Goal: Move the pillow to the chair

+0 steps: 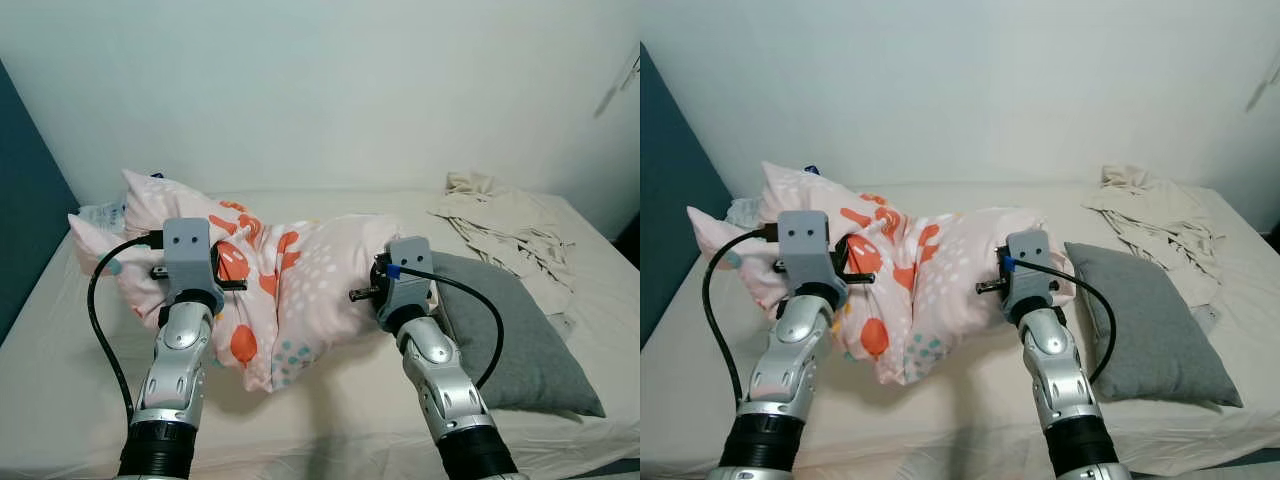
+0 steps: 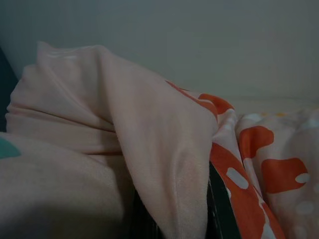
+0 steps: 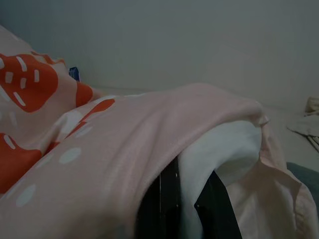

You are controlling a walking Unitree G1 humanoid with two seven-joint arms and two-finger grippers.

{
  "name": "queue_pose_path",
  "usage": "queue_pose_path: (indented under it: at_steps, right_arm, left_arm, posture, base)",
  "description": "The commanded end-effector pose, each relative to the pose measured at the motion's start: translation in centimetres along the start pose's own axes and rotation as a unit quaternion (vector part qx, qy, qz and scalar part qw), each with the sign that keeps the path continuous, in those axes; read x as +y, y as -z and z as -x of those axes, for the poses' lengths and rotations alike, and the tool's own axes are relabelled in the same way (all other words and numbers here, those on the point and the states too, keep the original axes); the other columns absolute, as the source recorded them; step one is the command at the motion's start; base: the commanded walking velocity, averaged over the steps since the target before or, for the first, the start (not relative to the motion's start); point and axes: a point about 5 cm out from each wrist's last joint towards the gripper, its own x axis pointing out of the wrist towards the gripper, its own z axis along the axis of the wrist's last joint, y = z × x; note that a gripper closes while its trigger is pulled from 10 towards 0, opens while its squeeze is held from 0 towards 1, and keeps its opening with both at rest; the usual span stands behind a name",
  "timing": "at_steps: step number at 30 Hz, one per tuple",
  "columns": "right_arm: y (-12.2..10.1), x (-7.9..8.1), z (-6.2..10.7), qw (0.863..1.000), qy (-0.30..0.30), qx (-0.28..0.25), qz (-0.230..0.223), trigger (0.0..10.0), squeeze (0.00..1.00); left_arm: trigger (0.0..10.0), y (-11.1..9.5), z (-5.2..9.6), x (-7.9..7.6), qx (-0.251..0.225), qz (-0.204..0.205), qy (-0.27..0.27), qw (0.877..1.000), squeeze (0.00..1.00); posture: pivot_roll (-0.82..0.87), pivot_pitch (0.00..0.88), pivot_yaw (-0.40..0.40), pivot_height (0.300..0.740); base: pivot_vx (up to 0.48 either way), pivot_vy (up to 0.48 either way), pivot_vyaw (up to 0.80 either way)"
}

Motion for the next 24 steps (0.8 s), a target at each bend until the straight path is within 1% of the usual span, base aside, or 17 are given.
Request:
queue_pose_path:
  at_steps: [1,2,8,24]
  right_arm:
    - [-0.91,0.95,-0.12,0.999,-0.022,-0.028,0.008,10.0,0.0]
    - [-0.91,0.95,-0.12,0.999,-0.022,-0.028,0.008,10.0,0.0]
    - [-0.76,1.02,0.09,0.999,-0.022,-0.026,0.013,10.0,0.0]
    - [-0.77,1.17,0.03,0.999,-0.021,-0.028,0.008,10.0,0.0]
  left_arm:
    - [10.0,-1.37,0.0,-0.96,-0.034,-0.005,0.023,0.999,0.0]
    - [10.0,-1.37,0.0,-0.96,-0.034,-0.005,0.023,0.999,0.0]
    - [10.0,-1.33,0.28,-0.92,-0.033,-0.006,0.023,0.999,0.0]
    - [10.0,-1.58,0.25,-1.07,-0.033,-0.008,0.03,0.999,0.0]
  posture:
    - [0.04,0.036,-0.018,0.73]
    - [0.04,0.036,-0.018,0.73]
    - [0.04,0.045,-0.016,0.73]
    - [0.05,0.043,-0.006,0.73]
  base:
    - [0.0,0.0,0.0]
    - [0.0,0.0,0.0]
    - [0.0,0.0,0.8]
    - [0.0,0.0,0.8]
